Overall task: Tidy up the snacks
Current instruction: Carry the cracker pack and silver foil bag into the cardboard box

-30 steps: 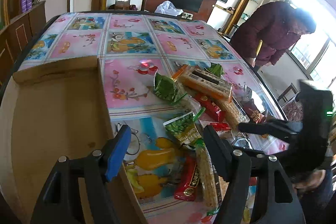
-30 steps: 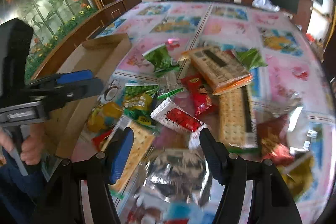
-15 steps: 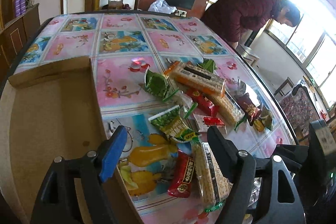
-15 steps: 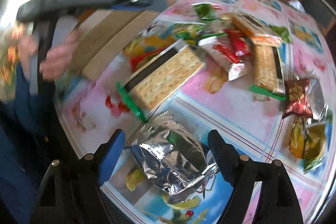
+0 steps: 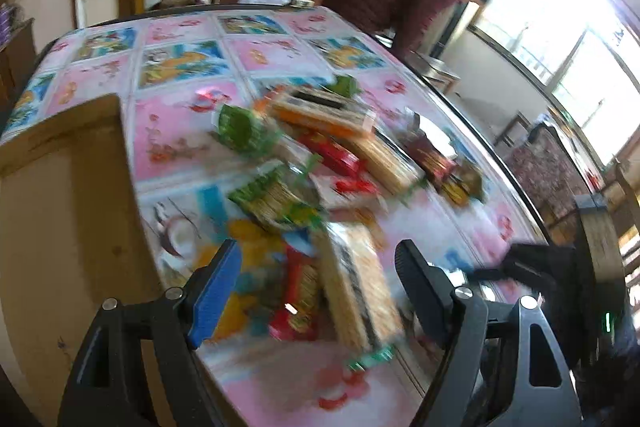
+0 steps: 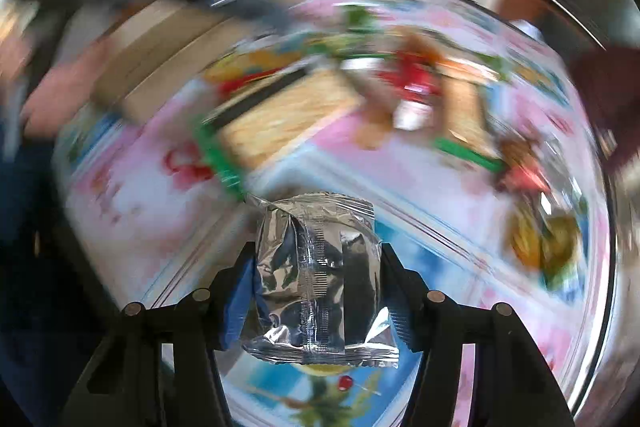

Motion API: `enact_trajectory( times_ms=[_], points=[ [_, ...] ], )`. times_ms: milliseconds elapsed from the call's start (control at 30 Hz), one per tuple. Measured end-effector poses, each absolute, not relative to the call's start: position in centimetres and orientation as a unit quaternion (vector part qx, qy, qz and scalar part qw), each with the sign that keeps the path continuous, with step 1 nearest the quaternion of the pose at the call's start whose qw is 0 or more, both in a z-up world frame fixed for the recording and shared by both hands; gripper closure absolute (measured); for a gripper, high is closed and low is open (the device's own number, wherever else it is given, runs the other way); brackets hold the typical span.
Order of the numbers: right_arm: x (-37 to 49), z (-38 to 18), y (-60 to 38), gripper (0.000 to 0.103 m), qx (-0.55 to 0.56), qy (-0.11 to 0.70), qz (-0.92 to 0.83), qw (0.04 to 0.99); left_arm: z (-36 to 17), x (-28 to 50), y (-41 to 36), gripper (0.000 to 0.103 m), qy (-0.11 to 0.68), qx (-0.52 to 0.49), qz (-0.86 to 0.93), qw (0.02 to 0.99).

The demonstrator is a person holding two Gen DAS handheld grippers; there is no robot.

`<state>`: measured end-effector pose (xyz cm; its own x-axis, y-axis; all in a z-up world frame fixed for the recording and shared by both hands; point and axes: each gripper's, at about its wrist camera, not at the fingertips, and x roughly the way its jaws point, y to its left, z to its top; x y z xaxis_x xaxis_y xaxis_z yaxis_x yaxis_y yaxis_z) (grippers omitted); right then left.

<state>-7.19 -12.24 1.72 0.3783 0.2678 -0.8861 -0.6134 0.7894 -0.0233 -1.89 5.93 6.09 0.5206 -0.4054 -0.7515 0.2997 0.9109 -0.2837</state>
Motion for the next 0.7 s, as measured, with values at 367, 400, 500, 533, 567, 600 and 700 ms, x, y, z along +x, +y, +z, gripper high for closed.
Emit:
enact_trajectory(
  times_ms=[367,400,500,533,567,600,700],
  points=[
    [-8.5,4.4,-17.2,0.04,-0.053,0.43,0.183,0.882,4.4,-4.4,-0.8,0.024,0.465,0.056,-0.168,0.867],
    [-8.7,4.6,-17.4,0.04,-0.049,0.428,0.18,0.885,4.2,-4.2,-1.1,0.025,0.467,0.063,-0.162,0.867],
    [-8.8,4.8,-17.8,0.04,-0.038,0.421,0.175,0.889,3.2,-3.4,-2.7,0.025,0.468,0.107,-0.125,0.868],
    [-8.9,4.7,-18.2,0.04,-0.031,0.418,0.176,0.891,2.7,-3.2,-3.3,0.025,0.47,0.118,-0.121,0.866],
    [-9.0,4.7,-18.4,0.04,-0.027,0.416,0.176,0.892,2.2,-2.8,-3.7,0.026,0.472,0.129,-0.108,0.865],
    [-9.1,4.7,-18.6,0.04,-0.023,0.415,0.178,0.892,1.9,-2.7,-4.0,0.028,0.466,0.142,-0.095,0.868],
    [-9.8,4.8,-19.2,0.04,-0.014,0.408,0.18,0.895,1.6,-2.8,-4.5,0.053,0.451,0.155,-0.083,0.875]
  ],
)
